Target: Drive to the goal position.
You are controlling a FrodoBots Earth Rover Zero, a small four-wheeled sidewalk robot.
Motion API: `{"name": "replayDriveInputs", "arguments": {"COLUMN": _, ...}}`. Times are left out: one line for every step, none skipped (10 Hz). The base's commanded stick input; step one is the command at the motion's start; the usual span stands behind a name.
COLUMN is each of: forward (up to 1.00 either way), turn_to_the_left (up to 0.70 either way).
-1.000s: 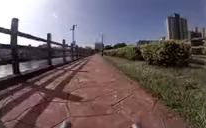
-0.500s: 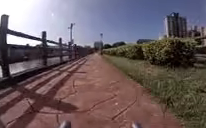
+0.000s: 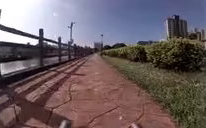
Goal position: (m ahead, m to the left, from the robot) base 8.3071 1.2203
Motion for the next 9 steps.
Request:
{"name": "replayDriveInputs", "arguments": {"forward": 0.5, "turn_to_the_left": 0.0}}
{"name": "replayDriveInputs", "arguments": {"forward": 0.5, "turn_to_the_left": 0.0}}
{"name": "replayDriveInputs", "arguments": {"forward": 0.5, "turn_to_the_left": 0.0}}
{"name": "replayDriveInputs", "arguments": {"forward": 0.5, "turn_to_the_left": 0.0}}
{"name": "replayDriveInputs", "arguments": {"forward": 0.5, "turn_to_the_left": 0.0}}
{"name": "replayDriveInputs", "arguments": {"forward": 0.5, "turn_to_the_left": 0.0}}
{"name": "replayDriveInputs", "arguments": {"forward": 0.5, "turn_to_the_left": 0.0}}
{"name": "replayDriveInputs", "arguments": {"forward": 0.5, "turn_to_the_left": 0.0}}
{"name": "replayDriveInputs", "arguments": {"forward": 0.5, "turn_to_the_left": 0.0}}
